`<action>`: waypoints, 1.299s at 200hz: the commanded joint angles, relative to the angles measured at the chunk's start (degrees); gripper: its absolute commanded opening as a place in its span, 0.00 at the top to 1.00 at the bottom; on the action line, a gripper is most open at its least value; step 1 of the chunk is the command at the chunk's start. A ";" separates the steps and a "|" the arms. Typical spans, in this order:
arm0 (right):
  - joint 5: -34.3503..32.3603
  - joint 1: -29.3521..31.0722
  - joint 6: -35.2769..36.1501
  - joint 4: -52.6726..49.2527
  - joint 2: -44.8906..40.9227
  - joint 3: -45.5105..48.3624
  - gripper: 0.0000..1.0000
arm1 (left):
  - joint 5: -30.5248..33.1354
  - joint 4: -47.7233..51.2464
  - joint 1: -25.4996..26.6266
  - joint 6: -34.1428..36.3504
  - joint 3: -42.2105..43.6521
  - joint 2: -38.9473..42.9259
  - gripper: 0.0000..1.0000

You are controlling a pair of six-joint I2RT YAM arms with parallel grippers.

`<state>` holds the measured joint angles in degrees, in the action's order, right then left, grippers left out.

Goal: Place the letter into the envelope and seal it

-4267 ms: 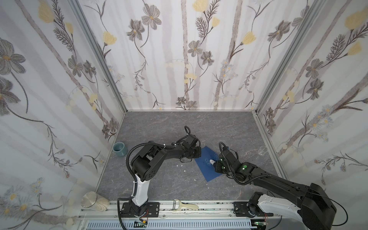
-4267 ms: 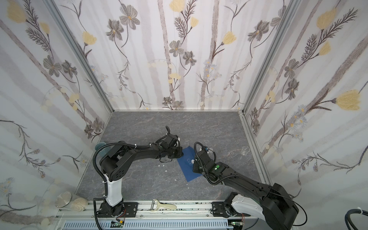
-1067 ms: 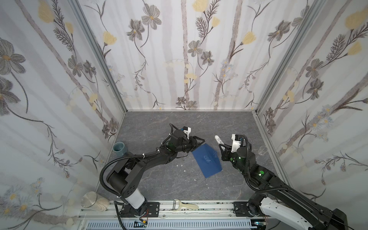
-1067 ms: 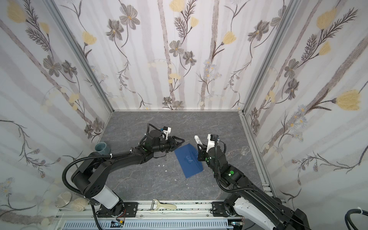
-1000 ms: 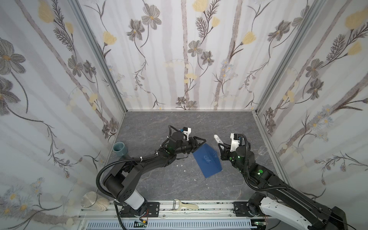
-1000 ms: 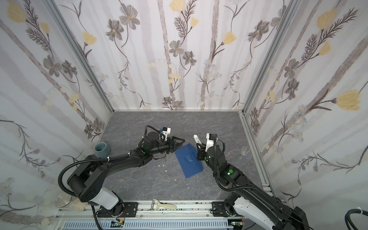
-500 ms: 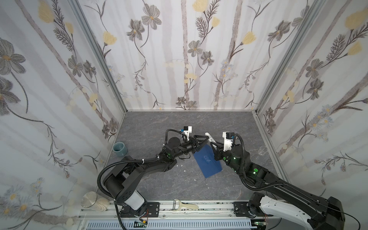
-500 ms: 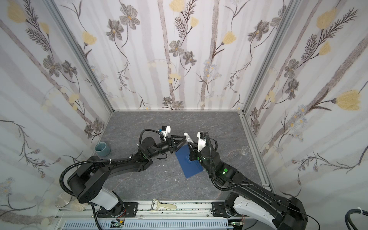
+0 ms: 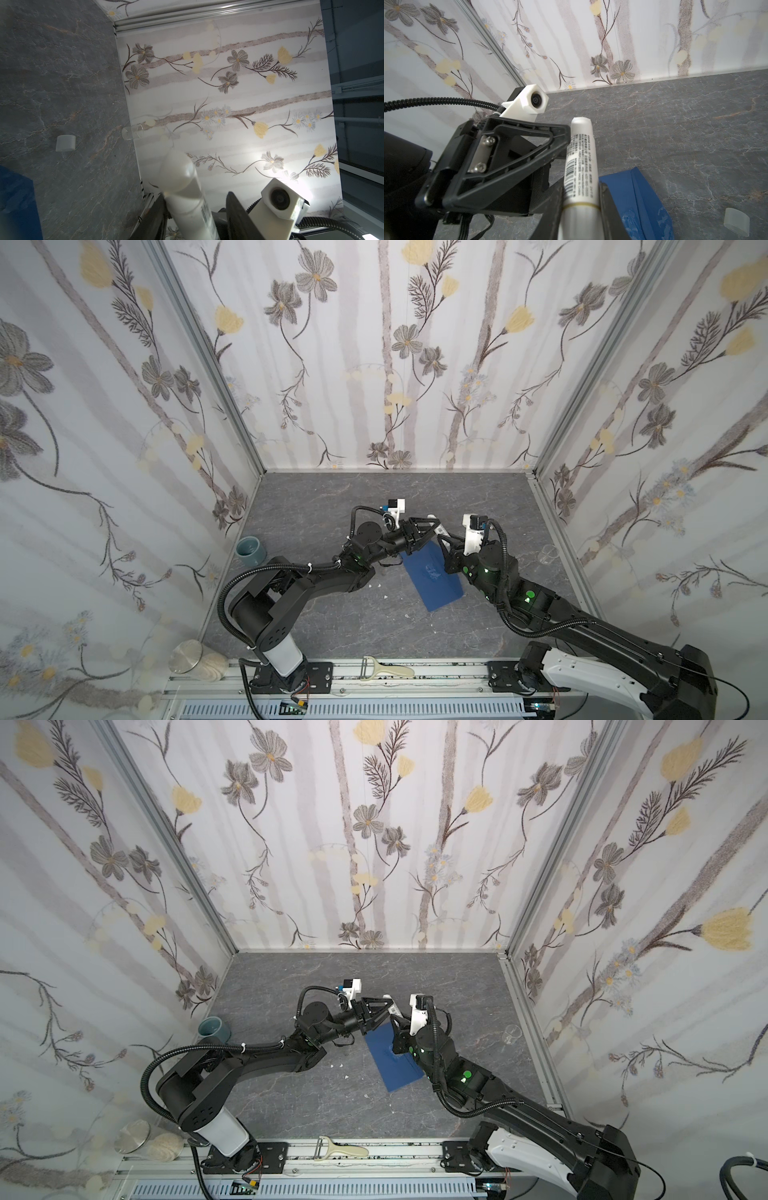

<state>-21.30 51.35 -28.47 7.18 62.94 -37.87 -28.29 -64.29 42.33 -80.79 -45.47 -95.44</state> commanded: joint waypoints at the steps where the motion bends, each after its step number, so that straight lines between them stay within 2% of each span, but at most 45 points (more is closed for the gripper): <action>1: -0.46 0.06 -0.34 2.49 0.38 -0.62 1.00 | -0.88 -4.49 0.02 -1.36 -1.35 -0.78 0.54; 48: -0.58 0.33 -0.50 3.28 1.22 -0.76 1.00 | -0.20 -5.73 0.26 -2.36 -2.60 -1.86 0.62; 196: -0.61 0.75 -1.39 3.24 2.85 -1.50 1.00 | 2.50 -8.47 0.92 -6.08 -2.69 -4.25 0.64; 216: -0.70 0.80 -1.40 3.38 3.07 -1.60 1.00 | 2.55 -8.96 0.95 -6.48 -2.60 -4.41 0.71; 250: -0.34 0.85 -1.34 3.46 3.41 -1.84 1.00 | 2.45 -9.62 0.92 -6.58 -2.43 -4.63 0.97; 260: -0.15 0.85 -1.56 3.46 3.50 -1.86 1.00 | 2.31 -9.65 0.92 -6.42 -2.36 -4.63 1.00</action>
<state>-21.61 52.10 -29.50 8.91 66.04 -39.11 -25.32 -69.76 43.16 -88.09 -47.57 -99.79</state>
